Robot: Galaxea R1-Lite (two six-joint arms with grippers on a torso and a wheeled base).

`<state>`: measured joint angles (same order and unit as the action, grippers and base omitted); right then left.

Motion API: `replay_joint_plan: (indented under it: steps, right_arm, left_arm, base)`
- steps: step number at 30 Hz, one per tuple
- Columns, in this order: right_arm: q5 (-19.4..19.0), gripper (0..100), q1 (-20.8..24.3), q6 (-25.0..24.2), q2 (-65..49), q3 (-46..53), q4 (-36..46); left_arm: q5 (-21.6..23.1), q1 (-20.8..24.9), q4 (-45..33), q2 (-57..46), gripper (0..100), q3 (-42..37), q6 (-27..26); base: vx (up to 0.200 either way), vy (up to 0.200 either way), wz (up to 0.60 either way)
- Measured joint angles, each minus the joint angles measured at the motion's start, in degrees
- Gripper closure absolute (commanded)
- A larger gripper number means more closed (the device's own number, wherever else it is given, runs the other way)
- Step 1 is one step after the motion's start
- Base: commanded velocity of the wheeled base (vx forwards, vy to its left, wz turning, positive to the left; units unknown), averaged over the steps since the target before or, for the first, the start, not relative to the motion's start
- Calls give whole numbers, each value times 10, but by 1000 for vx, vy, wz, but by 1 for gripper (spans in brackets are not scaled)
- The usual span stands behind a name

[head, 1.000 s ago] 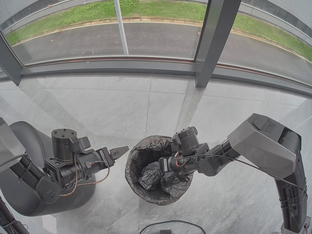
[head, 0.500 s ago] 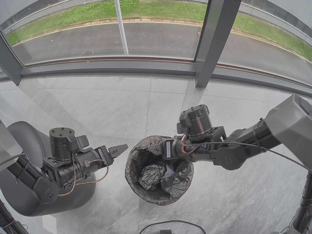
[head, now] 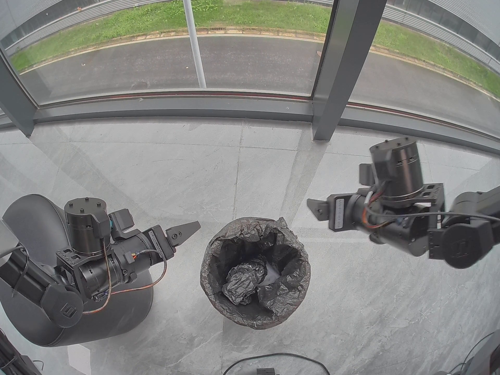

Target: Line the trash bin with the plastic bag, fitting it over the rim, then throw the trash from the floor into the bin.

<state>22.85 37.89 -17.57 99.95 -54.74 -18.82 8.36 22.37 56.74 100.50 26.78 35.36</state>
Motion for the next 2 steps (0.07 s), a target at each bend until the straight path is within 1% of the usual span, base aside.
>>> replay_joint_plan:
  steps: [2]
  right_arm:
    - [13,0,-13,13,-34,12,9]
  left_arm:
    - [0,0,0,-4,0,0,0]
  base:
    - [0,0,0]
